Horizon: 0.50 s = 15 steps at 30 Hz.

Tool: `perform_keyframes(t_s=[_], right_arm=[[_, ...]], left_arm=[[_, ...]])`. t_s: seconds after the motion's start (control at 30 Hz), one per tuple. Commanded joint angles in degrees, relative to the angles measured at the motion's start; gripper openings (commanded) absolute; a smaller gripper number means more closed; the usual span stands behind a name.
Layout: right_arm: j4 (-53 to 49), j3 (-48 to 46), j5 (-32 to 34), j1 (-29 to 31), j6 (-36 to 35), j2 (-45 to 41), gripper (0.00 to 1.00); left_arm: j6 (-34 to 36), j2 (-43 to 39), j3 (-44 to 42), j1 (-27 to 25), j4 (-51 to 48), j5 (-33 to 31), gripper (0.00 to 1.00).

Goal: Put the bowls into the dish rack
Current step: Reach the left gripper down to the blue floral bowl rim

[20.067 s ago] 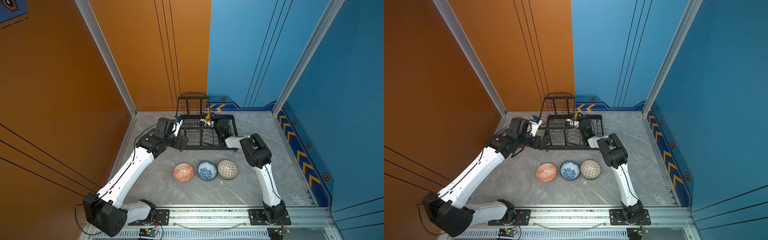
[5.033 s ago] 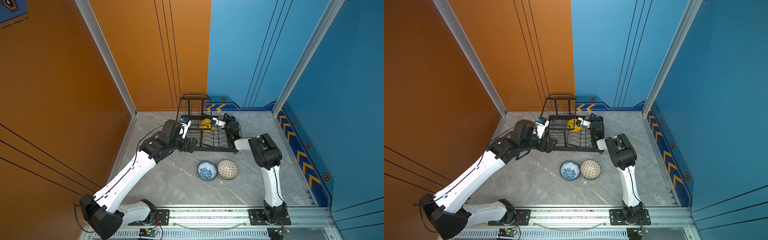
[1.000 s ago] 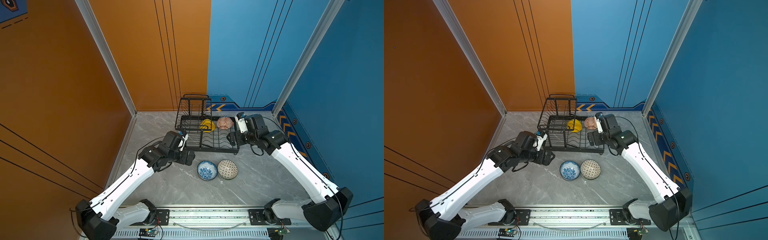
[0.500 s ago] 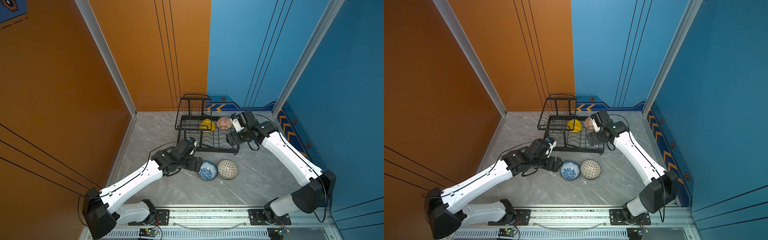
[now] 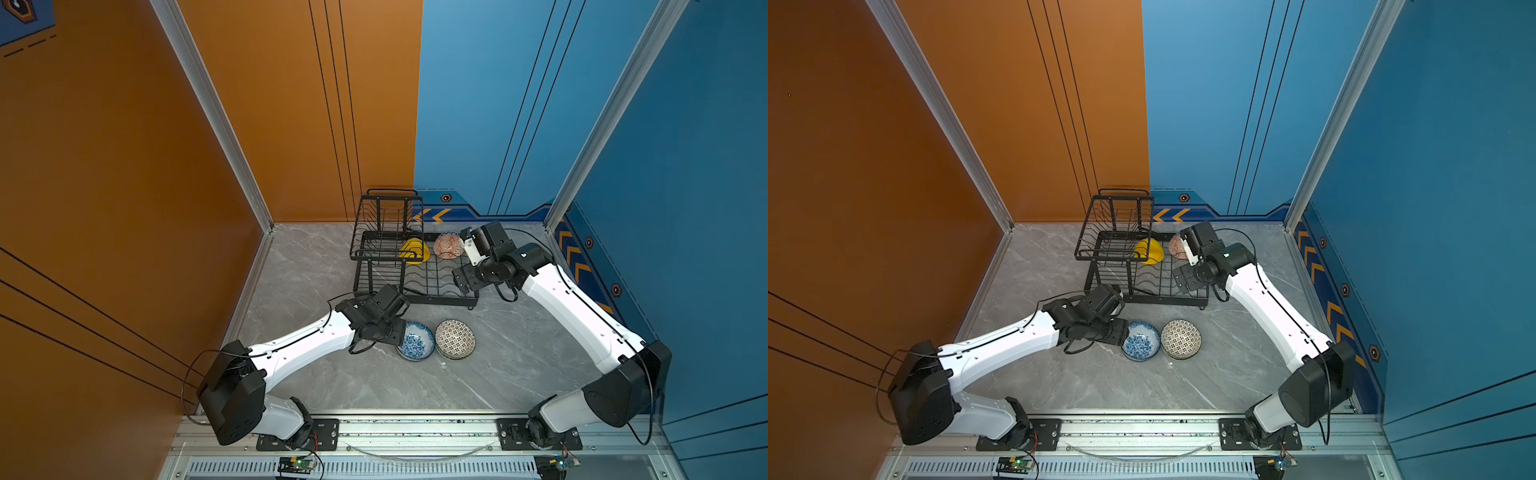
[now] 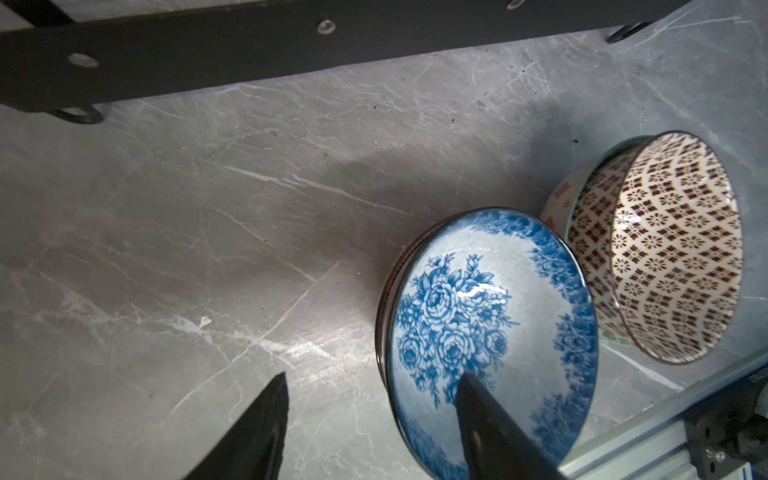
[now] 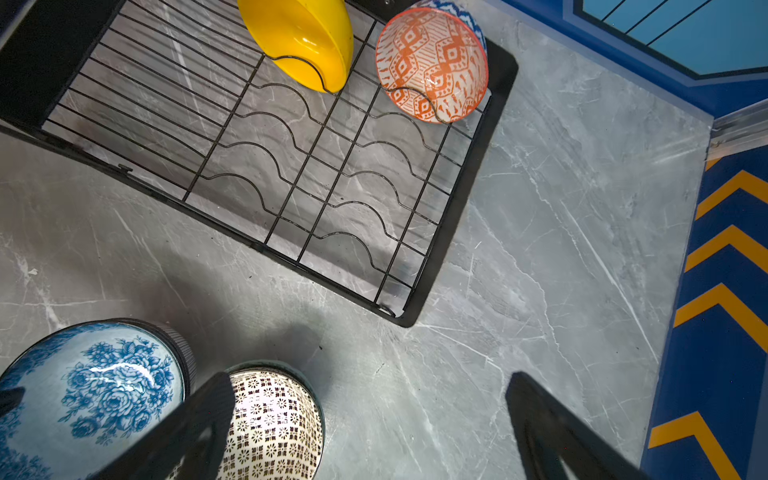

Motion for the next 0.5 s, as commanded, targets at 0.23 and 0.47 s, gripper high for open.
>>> perform_keyframes(t_s=[0.23, 0.47], right_arm=[[-0.1, -0.6, 2.7, 0.4, -1.7, 0.2, 1.0], [-0.1, -1.3, 3.1, 0.1, -2.2, -0.5, 1.0]], left_arm=[[-0.8, 6.3, 4.5, -0.8, 1.3, 1.3, 0.38], [-0.8, 8.0, 5.7, -0.9, 1.3, 2.0, 0.07]])
